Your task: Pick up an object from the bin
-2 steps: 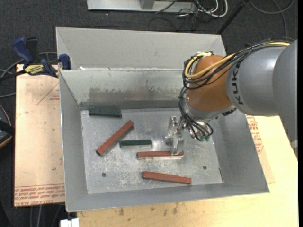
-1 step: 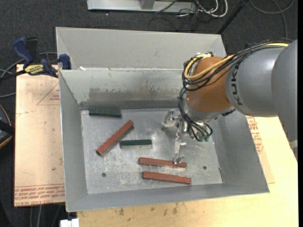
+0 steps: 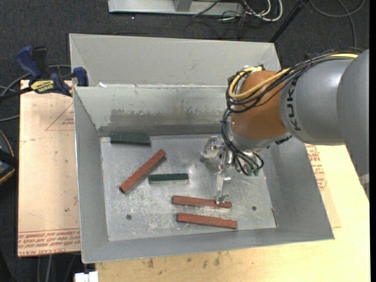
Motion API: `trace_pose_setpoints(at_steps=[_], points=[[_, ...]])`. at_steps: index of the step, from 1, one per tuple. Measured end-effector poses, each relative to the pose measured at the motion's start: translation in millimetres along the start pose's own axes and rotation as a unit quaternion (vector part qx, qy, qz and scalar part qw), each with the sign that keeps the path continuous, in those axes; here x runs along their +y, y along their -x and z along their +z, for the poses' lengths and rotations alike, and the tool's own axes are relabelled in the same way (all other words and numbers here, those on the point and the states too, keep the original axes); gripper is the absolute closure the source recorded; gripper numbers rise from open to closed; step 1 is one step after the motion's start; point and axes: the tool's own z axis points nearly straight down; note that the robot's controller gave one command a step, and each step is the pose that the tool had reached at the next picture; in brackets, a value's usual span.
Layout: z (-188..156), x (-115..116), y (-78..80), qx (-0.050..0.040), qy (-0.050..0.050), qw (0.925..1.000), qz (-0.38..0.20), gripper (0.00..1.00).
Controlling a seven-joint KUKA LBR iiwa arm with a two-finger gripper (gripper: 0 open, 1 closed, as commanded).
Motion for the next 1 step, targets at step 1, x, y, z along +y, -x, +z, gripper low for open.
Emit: trace_pose_setpoints(at_steps=[1], points=[[-1.7,28.1,-0.6,-0.0012,-0.003,0.9997,0.023,0.0]])
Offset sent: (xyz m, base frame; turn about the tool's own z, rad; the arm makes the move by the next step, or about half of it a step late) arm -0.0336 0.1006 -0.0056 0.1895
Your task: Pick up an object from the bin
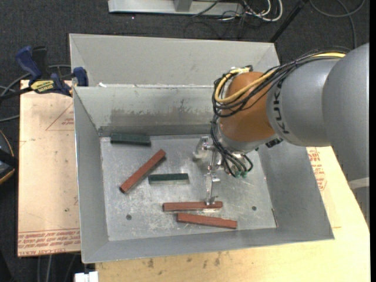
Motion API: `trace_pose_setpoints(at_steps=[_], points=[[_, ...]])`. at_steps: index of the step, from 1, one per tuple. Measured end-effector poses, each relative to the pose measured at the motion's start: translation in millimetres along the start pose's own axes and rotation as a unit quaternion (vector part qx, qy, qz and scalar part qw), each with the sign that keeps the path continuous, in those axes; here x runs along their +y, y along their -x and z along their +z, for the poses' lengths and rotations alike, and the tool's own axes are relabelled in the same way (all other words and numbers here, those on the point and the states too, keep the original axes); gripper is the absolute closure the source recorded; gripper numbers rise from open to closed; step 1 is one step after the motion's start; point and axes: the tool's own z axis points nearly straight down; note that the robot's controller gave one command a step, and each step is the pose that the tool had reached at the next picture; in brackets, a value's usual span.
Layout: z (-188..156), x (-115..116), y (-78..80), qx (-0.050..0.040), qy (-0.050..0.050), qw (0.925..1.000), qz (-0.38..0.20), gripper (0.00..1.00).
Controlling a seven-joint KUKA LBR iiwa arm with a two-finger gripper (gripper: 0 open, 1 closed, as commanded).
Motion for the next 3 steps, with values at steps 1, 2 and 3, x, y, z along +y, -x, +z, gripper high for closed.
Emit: trace_pose_setpoints(at_steps=[1,2,3], points=[[0.6,75.6,-17.8,-0.0053,0.004,0.9974,0.072,1.0],[0.6,75.7,-17.9,-0.0052,0.004,0.9974,0.072,1.0],[-125.2,57.6,-12.8,0.005,0.002,0.9973,0.073,1.0]])
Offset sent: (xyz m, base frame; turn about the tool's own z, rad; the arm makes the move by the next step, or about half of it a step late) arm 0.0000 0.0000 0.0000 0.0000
